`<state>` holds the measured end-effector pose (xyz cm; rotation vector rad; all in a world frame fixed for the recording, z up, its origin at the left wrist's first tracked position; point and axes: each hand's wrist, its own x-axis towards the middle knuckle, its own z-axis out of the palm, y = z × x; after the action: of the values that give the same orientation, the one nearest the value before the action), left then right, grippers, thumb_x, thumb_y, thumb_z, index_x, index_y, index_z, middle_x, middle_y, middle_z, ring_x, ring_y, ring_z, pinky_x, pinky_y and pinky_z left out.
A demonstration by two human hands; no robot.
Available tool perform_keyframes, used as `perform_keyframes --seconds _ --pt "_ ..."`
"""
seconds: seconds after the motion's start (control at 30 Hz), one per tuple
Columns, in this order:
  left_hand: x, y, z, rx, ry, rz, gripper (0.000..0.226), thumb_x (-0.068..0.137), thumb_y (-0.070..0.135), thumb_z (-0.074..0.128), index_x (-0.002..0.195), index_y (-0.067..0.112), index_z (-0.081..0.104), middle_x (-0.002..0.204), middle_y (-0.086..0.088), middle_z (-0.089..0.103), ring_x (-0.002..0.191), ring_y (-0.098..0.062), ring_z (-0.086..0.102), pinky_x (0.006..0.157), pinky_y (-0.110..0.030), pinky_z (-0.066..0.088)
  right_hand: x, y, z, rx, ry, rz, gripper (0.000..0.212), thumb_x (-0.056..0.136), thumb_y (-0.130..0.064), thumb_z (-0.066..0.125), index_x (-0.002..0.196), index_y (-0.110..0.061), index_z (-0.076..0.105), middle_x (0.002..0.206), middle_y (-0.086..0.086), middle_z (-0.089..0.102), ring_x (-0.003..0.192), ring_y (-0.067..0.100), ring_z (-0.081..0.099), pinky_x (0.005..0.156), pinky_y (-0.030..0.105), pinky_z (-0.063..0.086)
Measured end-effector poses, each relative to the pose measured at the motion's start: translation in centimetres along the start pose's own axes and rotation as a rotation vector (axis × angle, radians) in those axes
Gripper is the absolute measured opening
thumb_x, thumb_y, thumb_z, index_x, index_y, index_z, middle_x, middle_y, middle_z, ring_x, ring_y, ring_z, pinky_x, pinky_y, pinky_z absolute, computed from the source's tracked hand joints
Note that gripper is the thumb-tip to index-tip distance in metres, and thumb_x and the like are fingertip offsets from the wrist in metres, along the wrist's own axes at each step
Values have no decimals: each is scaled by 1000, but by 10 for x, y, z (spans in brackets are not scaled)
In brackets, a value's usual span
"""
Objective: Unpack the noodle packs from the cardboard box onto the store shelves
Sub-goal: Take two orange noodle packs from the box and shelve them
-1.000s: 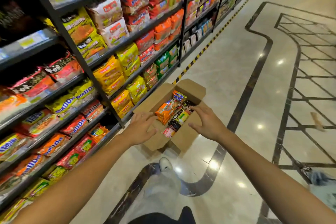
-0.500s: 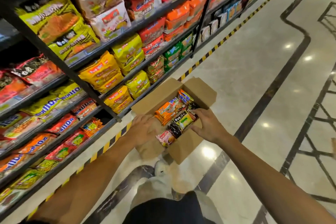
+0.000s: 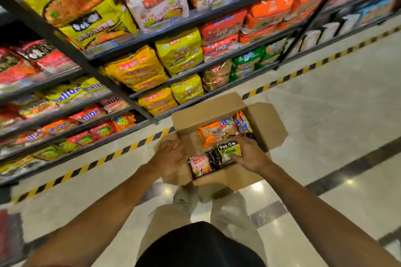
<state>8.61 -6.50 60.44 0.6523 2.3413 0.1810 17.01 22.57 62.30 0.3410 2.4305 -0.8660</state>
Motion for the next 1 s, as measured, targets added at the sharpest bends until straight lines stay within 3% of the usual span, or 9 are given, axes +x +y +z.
perform_keyframes --seconds 0.07,0.2,0.4,0.5,0.63,0.73,0.83,0.9,1.0 --pt "16 4 5 -35 18 -8 89 80 69 13 149 20 38 155 -8 36 145 -27 29 117 -34 16 23 22 -10 35 -45 13 65 87 -41 71 144 -20 49 146 7 50 138 28 42 113 42 38" --pt "58 5 20 -130 36 -79 73 85 54 26 144 14 44 148 -12 45 139 -30 37 115 -35 21 75 59 -16 61 -94 44 70 88 -42 71 148 -21 42 147 6 49 135 26 48 111 45 43" --pt "133 -20 81 -244 80 -88 58 86 42 39 125 5 61 121 -19 65 113 -39 60 102 -38 35 167 90 19 -223 -286 21 70 95 -38 63 154 -14 33 152 11 45 142 30 38 109 34 37" --pt "176 -47 118 -297 157 -67 56 94 43 38 135 8 53 133 -17 59 123 -34 52 107 -35 36 221 107 53 -227 -341 35 70 94 -44 63 152 -17 35 154 8 43 142 27 39 111 34 37" --pt "223 -77 165 -423 187 -110 50 88 24 58 136 9 55 136 -13 57 125 -32 52 106 -34 32 282 137 110 -179 -342 57 73 94 -46 62 155 -26 27 158 2 36 144 26 34 114 40 33" --pt "254 -104 214 -499 199 -145 55 91 43 44 142 25 43 138 -9 53 126 -17 39 102 -31 34 323 172 165 -147 -345 78 80 94 -40 65 158 -25 21 162 -1 28 147 21 29 114 33 27" --pt "288 -127 265 -491 184 -109 55 91 43 45 141 21 44 137 -12 55 127 -25 48 101 -35 41 363 210 215 -100 -344 119 85 92 -41 67 159 -23 16 163 1 26 147 21 29 117 37 29" --pt "312 -140 292 -470 177 -109 54 93 41 49 142 17 48 145 -8 49 135 -22 43 106 -27 33 389 229 241 -46 -303 154 87 91 -40 68 158 -20 17 163 5 26 148 24 27 118 43 29" --pt "343 -151 326 -499 175 -108 48 98 32 55 144 26 43 152 5 37 133 2 29 101 -8 21 431 253 269 -11 -180 224 88 89 -41 70 158 -20 19 161 7 28 147 28 28 118 47 31"
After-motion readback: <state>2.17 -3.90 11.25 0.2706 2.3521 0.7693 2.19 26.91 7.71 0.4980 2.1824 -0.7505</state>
